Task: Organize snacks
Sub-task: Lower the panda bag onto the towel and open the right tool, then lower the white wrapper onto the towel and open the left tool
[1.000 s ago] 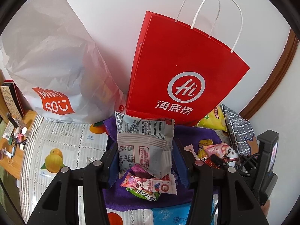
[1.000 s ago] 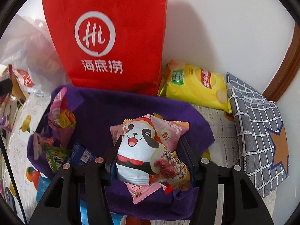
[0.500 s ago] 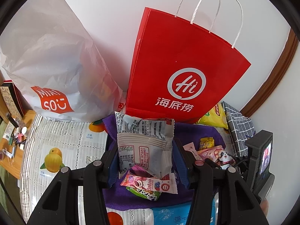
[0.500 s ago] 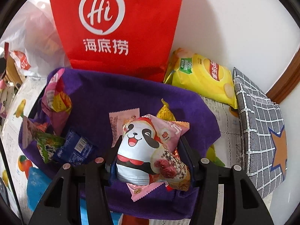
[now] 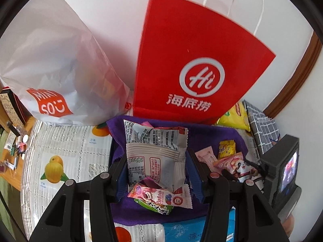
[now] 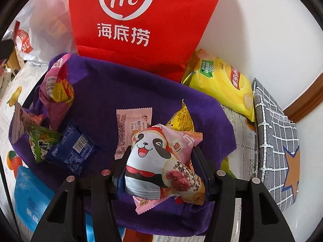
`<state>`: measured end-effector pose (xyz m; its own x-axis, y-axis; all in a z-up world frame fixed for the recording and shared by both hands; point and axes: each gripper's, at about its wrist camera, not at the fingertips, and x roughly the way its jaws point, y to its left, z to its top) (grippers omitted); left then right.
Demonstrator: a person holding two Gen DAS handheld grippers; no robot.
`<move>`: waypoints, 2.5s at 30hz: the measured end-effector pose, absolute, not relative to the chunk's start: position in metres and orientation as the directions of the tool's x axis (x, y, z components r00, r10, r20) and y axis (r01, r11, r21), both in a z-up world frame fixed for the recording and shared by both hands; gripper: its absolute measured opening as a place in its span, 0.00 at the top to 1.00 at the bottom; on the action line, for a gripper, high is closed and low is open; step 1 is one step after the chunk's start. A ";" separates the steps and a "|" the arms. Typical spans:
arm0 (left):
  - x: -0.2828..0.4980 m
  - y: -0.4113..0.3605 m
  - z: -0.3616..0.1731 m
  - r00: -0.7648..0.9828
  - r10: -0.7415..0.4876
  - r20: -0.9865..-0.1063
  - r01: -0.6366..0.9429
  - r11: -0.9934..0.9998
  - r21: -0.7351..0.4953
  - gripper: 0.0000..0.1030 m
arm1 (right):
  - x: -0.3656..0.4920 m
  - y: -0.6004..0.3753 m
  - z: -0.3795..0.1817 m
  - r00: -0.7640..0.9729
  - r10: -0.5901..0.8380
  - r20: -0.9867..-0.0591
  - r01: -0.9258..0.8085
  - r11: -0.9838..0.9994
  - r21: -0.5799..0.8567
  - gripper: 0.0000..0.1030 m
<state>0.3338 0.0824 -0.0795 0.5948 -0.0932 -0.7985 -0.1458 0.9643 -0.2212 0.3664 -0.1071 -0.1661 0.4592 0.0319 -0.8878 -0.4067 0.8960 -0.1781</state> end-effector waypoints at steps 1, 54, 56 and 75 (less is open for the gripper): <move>0.335 0.080 -0.082 0.588 -0.098 -0.803 -0.140 0.965 -0.220 0.52 | 0.366 -0.108 -0.165 0.461 0.037 -0.887 -0.408 0.896 -0.175 0.43; 0.362 0.038 -0.137 0.404 -0.161 -0.901 -0.062 0.977 -0.202 0.42 | 0.353 -0.141 -0.112 0.558 0.117 -0.822 -0.350 0.931 -0.105 0.37; 0.361 0.037 -0.134 0.412 -0.161 -0.897 -0.052 0.978 -0.200 0.40 | 0.354 -0.142 -0.111 0.556 0.129 -0.821 -0.353 0.931 -0.093 0.37; 0.340 0.032 -0.091 0.560 -0.105 -0.822 -0.023 0.990 -0.142 0.19 | 0.352 -0.158 -0.092 0.590 0.115 -0.799 -0.283 0.957 -0.071 0.37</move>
